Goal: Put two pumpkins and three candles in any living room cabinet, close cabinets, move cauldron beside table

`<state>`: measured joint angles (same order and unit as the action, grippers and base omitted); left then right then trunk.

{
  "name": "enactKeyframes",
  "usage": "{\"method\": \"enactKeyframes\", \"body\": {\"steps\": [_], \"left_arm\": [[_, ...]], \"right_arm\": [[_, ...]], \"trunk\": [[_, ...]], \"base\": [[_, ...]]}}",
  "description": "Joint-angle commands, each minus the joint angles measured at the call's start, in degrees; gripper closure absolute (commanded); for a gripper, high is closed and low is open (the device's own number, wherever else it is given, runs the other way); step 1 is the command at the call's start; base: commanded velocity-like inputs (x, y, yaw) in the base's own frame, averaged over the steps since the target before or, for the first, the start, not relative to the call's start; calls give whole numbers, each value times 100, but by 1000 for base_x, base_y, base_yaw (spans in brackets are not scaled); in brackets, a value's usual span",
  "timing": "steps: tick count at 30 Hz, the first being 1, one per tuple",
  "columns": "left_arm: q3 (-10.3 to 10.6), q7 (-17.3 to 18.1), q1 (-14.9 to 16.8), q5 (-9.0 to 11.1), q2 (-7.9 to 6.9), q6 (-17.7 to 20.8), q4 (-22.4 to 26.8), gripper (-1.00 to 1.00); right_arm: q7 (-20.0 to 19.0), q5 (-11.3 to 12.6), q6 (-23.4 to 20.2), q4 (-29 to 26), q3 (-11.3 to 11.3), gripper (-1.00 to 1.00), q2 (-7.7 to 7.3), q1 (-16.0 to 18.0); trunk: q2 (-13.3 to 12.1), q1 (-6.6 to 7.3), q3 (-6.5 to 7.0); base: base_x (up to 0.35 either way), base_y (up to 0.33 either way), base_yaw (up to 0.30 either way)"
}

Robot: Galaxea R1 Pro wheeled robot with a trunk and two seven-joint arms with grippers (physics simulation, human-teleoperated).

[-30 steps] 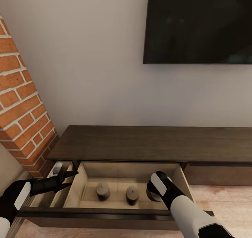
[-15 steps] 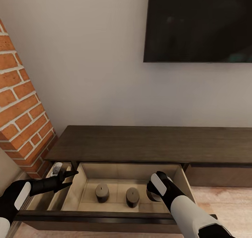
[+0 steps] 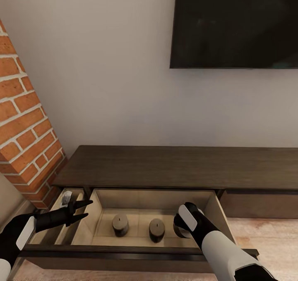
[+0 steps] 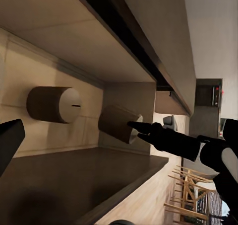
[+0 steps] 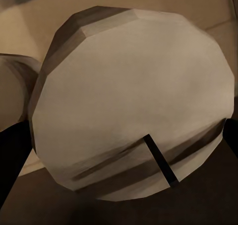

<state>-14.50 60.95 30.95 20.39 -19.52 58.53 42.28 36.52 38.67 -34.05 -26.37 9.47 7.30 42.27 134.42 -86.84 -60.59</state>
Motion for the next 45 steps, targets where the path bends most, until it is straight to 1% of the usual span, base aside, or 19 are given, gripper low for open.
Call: {"method": "enactKeyframes", "body": {"steps": [1, 6, 7, 11, 19, 24, 30, 41, 45], "left_arm": [[0, 2, 0, 0, -1, 0, 0, -100], [0, 4, -1, 0, 0, 0, 0, -100], [0, 4, -1, 0, 0, 0, 0, -100], [0, 4, -1, 0, 0, 0, 0, -100], [-2, 5, -1, 13, 1, 15, 0, -100], [-1, 4, -1, 2, -5, 109, 0, -100], [19, 4, -1, 1, -2, 122, 0, -100], [24, 4, -1, 0, -1, 123, 0, -100], [26, 4, -1, -4, 1, 123, 0, -100]], "right_arm": [[2, 0, 2, 0, 1, 100, 0, 0], [3, 0, 3, 0, 2, 100, 0, 0], [3, 0, 3, 0, 0, -100, 0, 0], [-2, 0, 3, 0, 2, -100, 0, 0], [-5, -8, 3, 0, 0, -100, 8, 0], [-5, -16, 11, -8, 1, -100, 9, 0], [-8, -3, 14, -32, 4, -100, 11, -2], [-13, 0, 47, -61, 19, -100, 9, -9], [-13, 0, 47, -61, 19, -100, 16, -9]], "trunk": [[0, 0, 0], [0, 0, 0], [0, 0, 0], [0, 0, 0], [-321, 176, 144], [-521, 286, 233], [-762, 417, 341], [-1203, 659, 539], [-1364, 747, 610]], "base": [[0, 0, 0], [0, 0, 0], [0, 0, 0], [0, 0, 0], [0, 0, 0], [-9, 0, 0], [-202, 0, 0], [-26, 0, 0], [-154, 0, 0]]}}
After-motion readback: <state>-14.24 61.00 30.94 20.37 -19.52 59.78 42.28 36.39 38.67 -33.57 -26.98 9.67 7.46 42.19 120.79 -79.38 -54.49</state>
